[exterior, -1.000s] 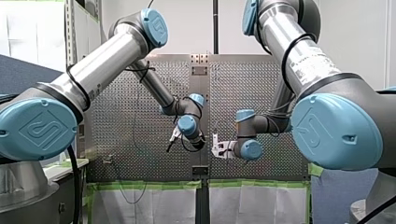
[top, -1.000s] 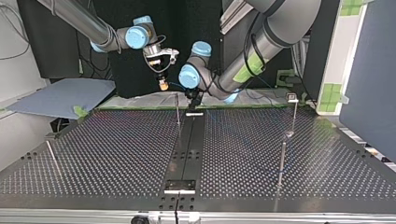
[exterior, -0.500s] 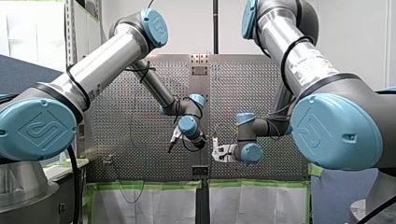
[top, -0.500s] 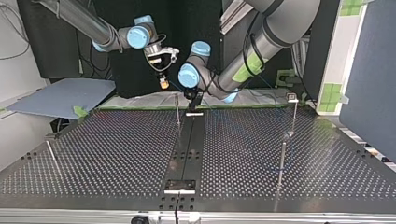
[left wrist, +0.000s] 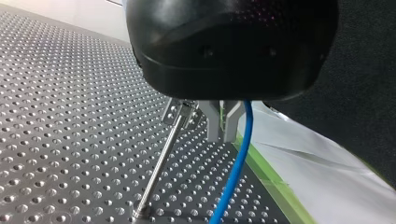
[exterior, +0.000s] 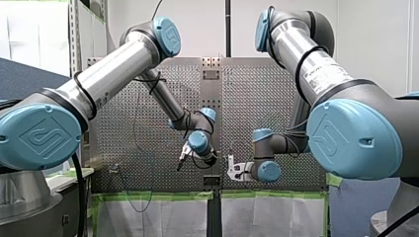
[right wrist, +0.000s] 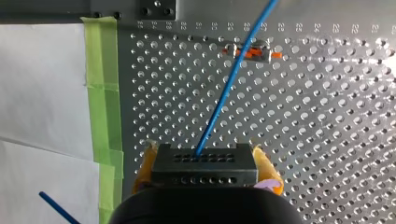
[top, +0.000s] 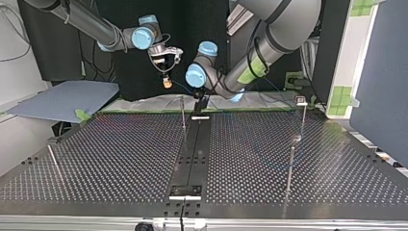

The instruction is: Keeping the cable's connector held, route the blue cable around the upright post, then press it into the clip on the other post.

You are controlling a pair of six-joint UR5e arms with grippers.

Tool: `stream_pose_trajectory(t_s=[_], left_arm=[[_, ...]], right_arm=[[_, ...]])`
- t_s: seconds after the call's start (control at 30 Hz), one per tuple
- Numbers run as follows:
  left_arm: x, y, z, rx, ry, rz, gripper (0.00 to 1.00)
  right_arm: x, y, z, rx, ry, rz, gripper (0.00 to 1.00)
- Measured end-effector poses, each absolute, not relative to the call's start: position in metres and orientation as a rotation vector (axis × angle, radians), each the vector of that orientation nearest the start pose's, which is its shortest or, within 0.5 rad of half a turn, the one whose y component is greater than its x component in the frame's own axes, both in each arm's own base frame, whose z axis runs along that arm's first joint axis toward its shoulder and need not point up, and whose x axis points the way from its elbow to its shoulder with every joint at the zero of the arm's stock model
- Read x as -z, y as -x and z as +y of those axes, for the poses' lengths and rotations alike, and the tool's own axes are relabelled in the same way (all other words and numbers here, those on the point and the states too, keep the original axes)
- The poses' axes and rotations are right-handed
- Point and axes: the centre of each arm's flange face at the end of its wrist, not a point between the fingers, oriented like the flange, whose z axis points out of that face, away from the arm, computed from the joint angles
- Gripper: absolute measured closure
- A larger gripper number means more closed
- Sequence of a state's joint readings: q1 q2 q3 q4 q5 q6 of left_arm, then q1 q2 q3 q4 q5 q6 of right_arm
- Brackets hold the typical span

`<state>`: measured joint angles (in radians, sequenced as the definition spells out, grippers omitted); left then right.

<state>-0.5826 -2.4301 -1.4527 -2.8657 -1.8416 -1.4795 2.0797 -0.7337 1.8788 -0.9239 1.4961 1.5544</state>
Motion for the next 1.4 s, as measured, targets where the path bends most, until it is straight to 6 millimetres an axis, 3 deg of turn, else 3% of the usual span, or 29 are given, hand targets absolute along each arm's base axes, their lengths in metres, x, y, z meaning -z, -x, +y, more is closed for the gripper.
stream_pose_trajectory(t_s=[0.33, 0.7, 1.4], left_arm=[[-0.016, -0.485, -0.452, 0.076, -0.495, 1.945, 0.98], [-0.015, -0.493, -0.451, 0.114, -0.457, 1.924, 0.98], [-0.007, -0.494, -0.46, 0.241, -0.381, 1.91, 0.98]], right_arm=[[0.029, -0.385, -0.423, -1.469, -1.804, -0.993, 1.0], [0.029, -0.382, -0.426, -1.466, -1.8, -0.996, 1.0], [0.025, -0.356, -0.459, -1.51, -1.712, -1.005, 1.0]])
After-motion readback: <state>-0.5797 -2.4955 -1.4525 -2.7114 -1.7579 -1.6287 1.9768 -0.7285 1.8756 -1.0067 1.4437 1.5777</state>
